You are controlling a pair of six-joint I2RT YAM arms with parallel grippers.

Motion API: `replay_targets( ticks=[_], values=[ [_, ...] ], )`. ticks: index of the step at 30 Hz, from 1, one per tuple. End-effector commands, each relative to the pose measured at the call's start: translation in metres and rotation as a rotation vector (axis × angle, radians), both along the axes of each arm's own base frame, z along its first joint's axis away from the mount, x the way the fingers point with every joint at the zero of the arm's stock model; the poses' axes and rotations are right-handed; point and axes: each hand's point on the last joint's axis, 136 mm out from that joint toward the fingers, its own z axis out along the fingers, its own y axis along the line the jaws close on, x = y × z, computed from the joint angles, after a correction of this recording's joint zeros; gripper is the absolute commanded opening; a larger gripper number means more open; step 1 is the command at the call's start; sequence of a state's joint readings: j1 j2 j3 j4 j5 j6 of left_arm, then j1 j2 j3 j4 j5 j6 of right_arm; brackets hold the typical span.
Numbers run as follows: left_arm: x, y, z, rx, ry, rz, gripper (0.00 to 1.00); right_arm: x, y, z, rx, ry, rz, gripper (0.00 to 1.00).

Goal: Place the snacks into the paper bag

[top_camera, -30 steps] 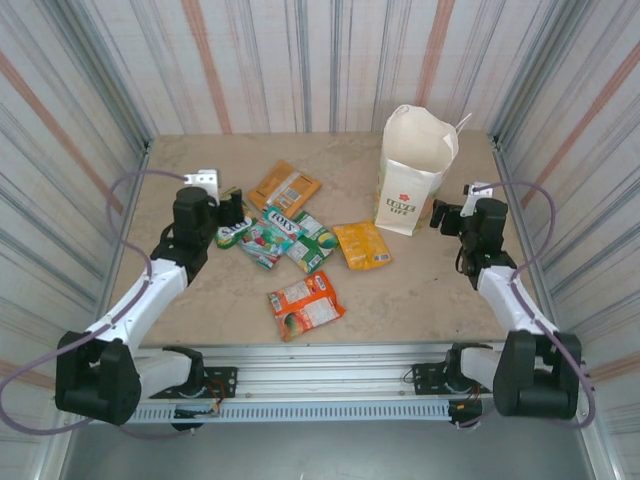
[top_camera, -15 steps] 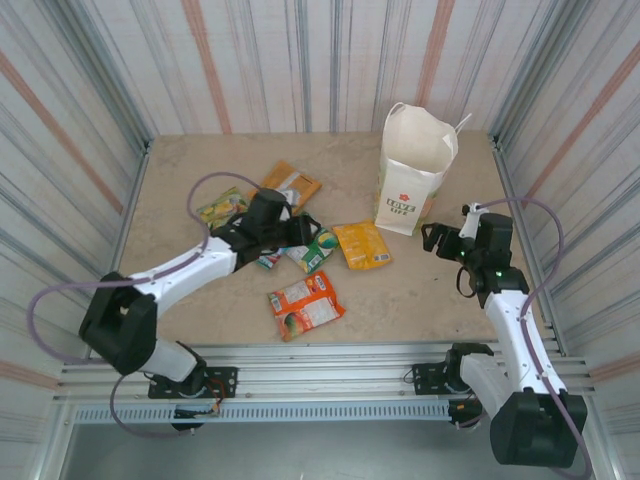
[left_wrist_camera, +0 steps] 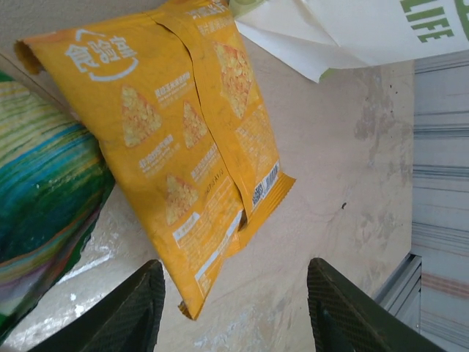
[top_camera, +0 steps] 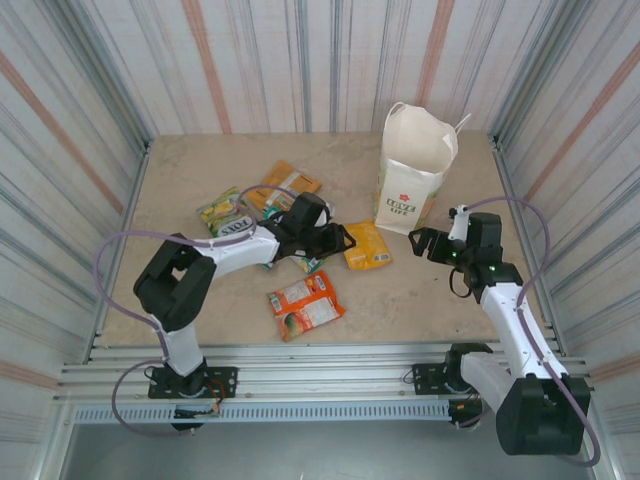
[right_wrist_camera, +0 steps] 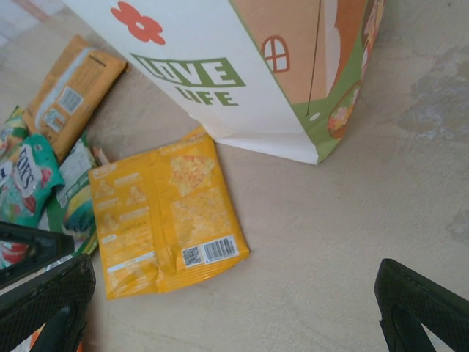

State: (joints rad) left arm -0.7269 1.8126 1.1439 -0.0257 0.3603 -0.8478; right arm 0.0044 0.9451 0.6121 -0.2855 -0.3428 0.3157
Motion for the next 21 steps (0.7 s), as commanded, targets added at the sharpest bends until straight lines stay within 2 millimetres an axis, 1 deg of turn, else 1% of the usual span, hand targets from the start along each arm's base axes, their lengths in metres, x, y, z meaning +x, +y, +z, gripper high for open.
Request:
replay_targets(
  ticks=[1,5,7,8,9,16,21],
  values=[
    [0.006,-0.010,0.002,-0.018,0.020,-0.007,0.55,0.005,0.008,0.013,0.034,-0.009,0.018,0.99],
    [0.006,-0.014,-0.011,0.006,0.049,-0.017,0.53,0.007,0.012,0.013,0.043,-0.002,0.034,0.99],
    [0.004,-0.013,-0.016,0.021,0.057,-0.019,0.56,0.007,0.014,0.014,0.046,-0.005,0.042,0.99],
    [0.003,-0.012,-0.018,0.027,0.061,-0.019,0.57,0.007,0.014,0.014,0.046,-0.006,0.044,0.99],
    [0.002,-0.011,-0.019,0.030,0.063,-0.020,0.57,0.008,0.016,0.008,0.046,0.015,0.049,0.99],
    [-0.006,0.001,-0.021,0.082,0.060,-0.007,0.57,0.008,0.019,-0.001,0.045,0.042,0.065,0.99],
    [-0.012,0.007,-0.033,0.097,0.082,-0.001,0.57,0.008,0.024,-0.005,0.050,0.056,0.081,0.99]
  ],
)
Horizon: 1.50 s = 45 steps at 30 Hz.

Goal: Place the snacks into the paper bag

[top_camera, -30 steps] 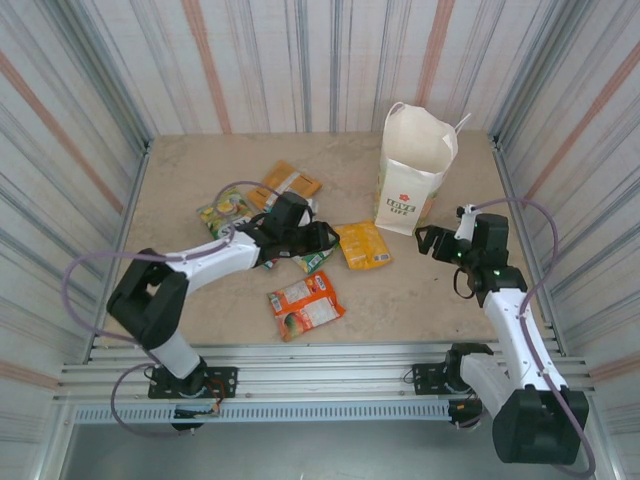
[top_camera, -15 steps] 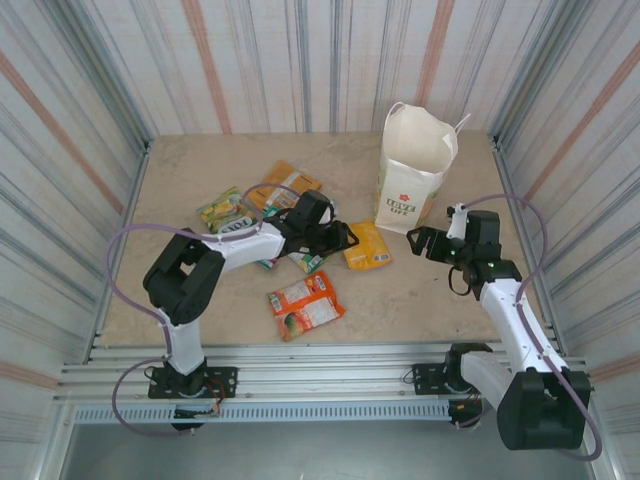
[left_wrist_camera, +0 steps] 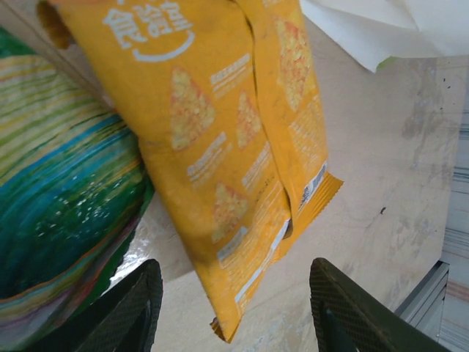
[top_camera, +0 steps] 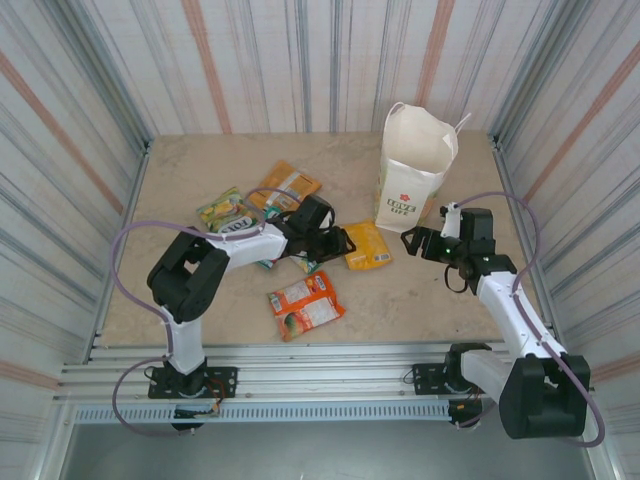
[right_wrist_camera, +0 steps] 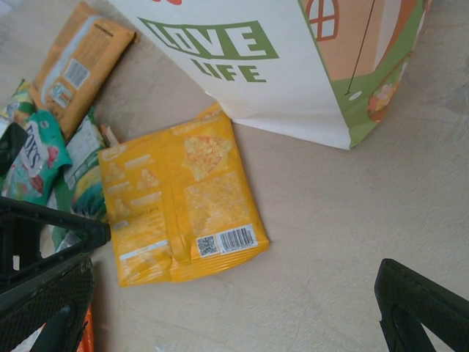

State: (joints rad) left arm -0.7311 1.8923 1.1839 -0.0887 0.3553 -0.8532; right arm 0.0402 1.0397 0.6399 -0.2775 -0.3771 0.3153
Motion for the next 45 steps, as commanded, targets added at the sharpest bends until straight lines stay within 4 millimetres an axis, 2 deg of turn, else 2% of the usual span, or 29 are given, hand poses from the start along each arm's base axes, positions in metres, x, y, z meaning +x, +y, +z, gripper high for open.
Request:
replay_targets(
  ticks=[1,13,18,21,23,31,32,34,40,45],
  values=[
    [-0.009,0.006,-0.001,0.021,0.002,-0.004,0.57,0.002,0.008,0.007,0.032,-0.002,0.024,0.99],
    [0.012,-0.029,-0.004,-0.071,-0.020,-0.048,0.46,0.003,0.016,0.003,0.053,0.021,0.059,0.99],
    [0.020,-0.035,0.002,-0.071,-0.054,-0.065,0.25,0.002,0.013,0.004,0.033,0.016,0.049,0.99],
    [0.021,-0.033,0.014,-0.075,-0.100,-0.083,0.14,0.001,0.010,0.008,0.024,0.003,0.040,0.99],
    [0.019,-0.033,0.025,-0.077,-0.137,-0.111,0.09,0.000,0.011,0.014,0.023,-0.011,0.045,0.99],
    [0.011,-0.021,0.080,-0.078,-0.329,-0.210,0.00,-0.006,0.020,0.048,0.040,-0.071,0.115,0.99],
    [0.010,-0.019,0.087,-0.072,-0.359,-0.226,0.00,-0.009,0.022,0.061,0.046,-0.115,0.131,0.99],
    [0.007,-0.013,0.101,-0.060,-0.421,-0.256,0.00,-0.011,0.028,0.072,0.060,-0.142,0.169,0.99],
    [0.000,0.002,0.151,-0.063,-0.673,-0.346,0.00,-0.014,0.040,0.101,0.067,-0.201,0.283,0.99],
    [-0.010,0.013,0.191,-0.161,-0.852,-0.447,0.00,-0.015,0.048,0.120,0.032,-0.297,0.387,0.99]
  ],
)
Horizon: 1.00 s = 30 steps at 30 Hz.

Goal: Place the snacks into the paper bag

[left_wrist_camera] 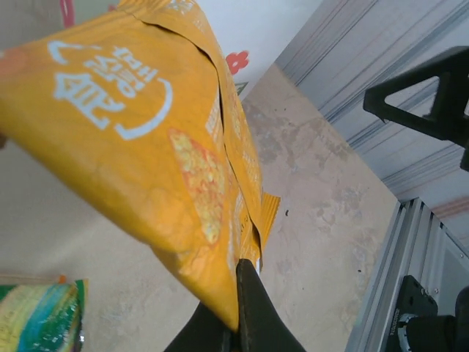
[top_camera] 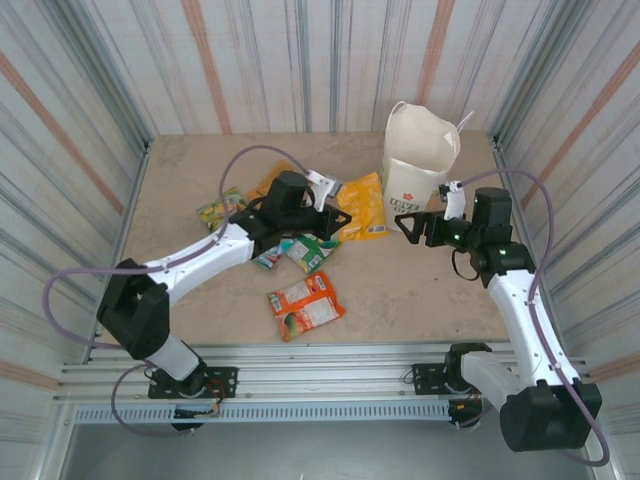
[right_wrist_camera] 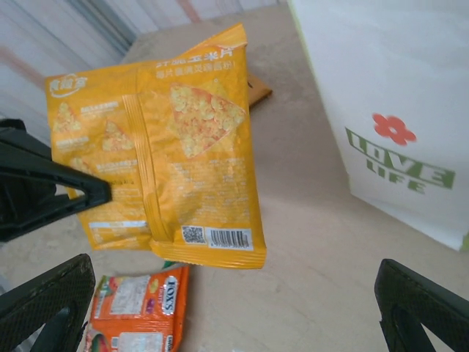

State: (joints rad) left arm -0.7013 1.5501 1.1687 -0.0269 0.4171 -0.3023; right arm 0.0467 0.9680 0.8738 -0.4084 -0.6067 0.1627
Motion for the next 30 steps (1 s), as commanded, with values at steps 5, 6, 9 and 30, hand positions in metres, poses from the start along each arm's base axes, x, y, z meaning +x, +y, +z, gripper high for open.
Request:
replay_targets(
  ticks=[5,6,9,30],
  values=[
    [-0.032,0.000,0.066,-0.156,-0.358,-0.327,0.00,-0.012,0.022,0.026,-0.027,-0.166,0.237,0.95],
    [-0.036,-0.003,0.070,-0.159,-0.372,-0.371,0.00,-0.013,0.024,0.031,-0.020,-0.183,0.254,0.94],
    [-0.047,-0.010,0.078,-0.180,-0.377,-0.492,0.00,-0.010,0.030,0.035,0.019,-0.173,0.308,0.94],
    [-0.020,-0.021,0.064,-0.111,-0.415,-0.470,0.00,-0.026,0.051,0.062,0.159,-0.246,0.483,0.11]
  ],
)
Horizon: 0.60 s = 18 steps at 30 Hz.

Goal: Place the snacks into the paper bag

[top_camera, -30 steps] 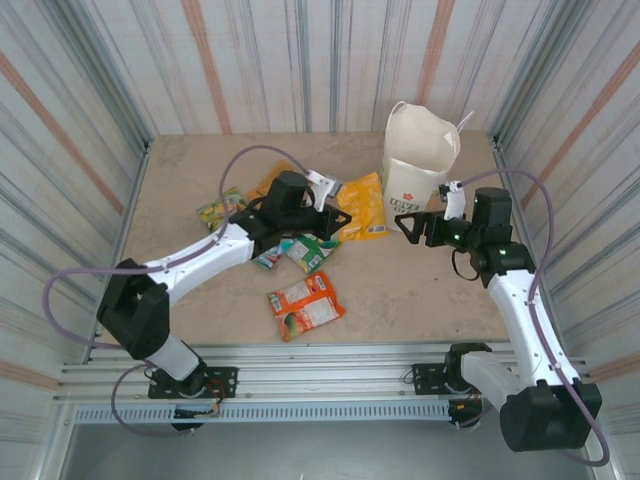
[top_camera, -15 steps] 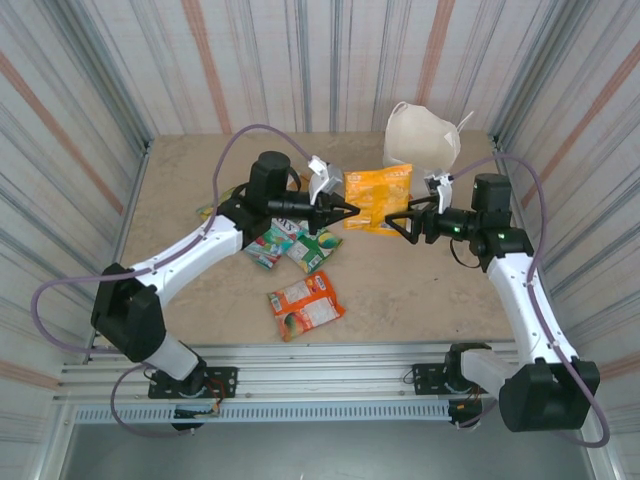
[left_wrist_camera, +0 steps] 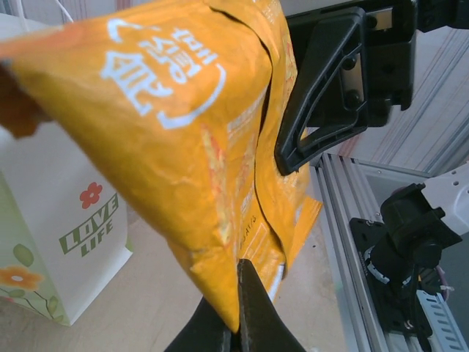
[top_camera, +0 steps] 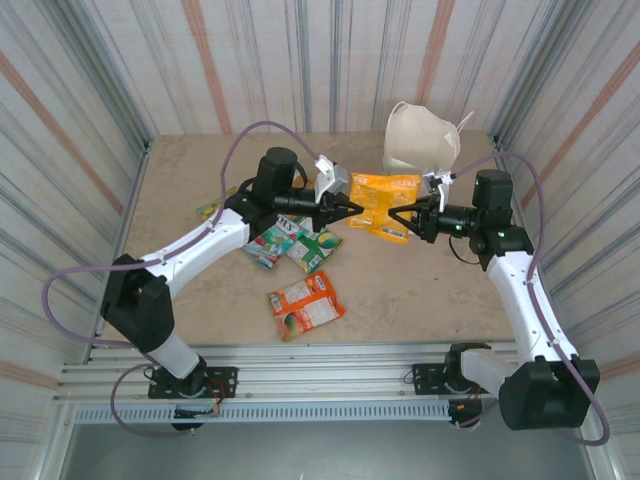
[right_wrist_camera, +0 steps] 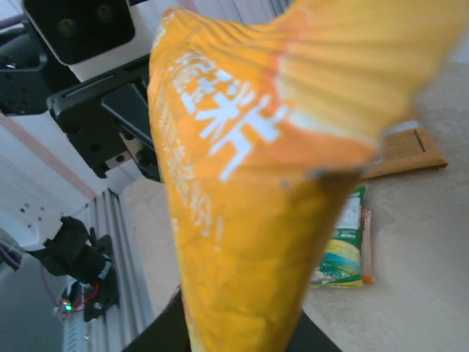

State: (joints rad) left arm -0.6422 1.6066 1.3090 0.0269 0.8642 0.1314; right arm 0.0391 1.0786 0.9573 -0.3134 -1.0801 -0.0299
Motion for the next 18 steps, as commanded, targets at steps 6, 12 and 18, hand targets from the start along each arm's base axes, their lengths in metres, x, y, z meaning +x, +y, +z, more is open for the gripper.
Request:
replay_targets(
  ticks=[6,12,18],
  values=[
    [0.020,0.003,-0.003,0.034,-0.025,0.104,0.23,0.000,-0.006,0.018,0.001,-0.048,-0.061,0.01],
    [0.051,0.016,0.003,0.064,0.001,0.318,0.77,0.027,-0.031,0.039,-0.058,-0.078,-0.300,0.00],
    [0.077,0.029,0.003,0.087,0.064,0.505,0.84,0.067,-0.065,0.083,-0.064,-0.112,-0.588,0.01]
  ],
)
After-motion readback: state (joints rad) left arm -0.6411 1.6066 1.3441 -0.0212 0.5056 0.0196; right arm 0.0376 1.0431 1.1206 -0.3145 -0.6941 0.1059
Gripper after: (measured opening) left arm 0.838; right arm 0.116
